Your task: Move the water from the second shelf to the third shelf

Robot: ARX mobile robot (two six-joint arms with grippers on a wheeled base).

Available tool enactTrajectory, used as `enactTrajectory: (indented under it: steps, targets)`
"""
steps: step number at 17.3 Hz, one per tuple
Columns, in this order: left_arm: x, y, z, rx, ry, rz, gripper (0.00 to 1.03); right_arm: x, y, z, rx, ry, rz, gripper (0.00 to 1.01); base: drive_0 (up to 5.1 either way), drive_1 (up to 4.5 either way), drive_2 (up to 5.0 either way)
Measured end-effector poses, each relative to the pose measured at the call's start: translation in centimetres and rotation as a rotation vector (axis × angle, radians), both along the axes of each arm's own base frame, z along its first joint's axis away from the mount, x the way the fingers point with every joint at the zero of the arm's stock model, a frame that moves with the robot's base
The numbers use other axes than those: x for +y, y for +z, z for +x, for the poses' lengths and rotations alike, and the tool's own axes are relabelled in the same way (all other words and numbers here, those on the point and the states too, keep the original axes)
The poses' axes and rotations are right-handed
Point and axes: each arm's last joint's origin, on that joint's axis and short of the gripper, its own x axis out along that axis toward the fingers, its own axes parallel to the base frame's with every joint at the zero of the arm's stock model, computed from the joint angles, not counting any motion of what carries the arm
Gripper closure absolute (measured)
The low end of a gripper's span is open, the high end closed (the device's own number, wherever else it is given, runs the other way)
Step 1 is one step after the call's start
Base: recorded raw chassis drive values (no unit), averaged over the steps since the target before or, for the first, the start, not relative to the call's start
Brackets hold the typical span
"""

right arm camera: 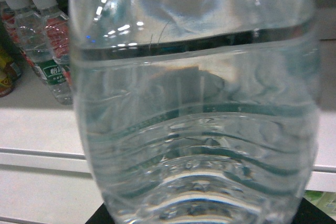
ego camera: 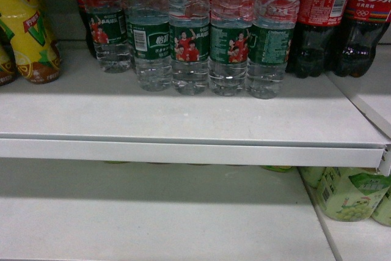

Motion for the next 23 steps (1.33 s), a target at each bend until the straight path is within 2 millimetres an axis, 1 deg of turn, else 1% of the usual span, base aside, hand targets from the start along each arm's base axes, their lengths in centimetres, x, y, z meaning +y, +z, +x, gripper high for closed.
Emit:
enactTrajectory:
  steps: [23]
  targets:
    - [0.0, 0.04, 0.0, -0.004, 0.001, 0.0, 0.05, 0.01, 0.14, -0.01, -0.007, 0.003, -0.001, 0.61, 0.0, 0.0, 0.0]
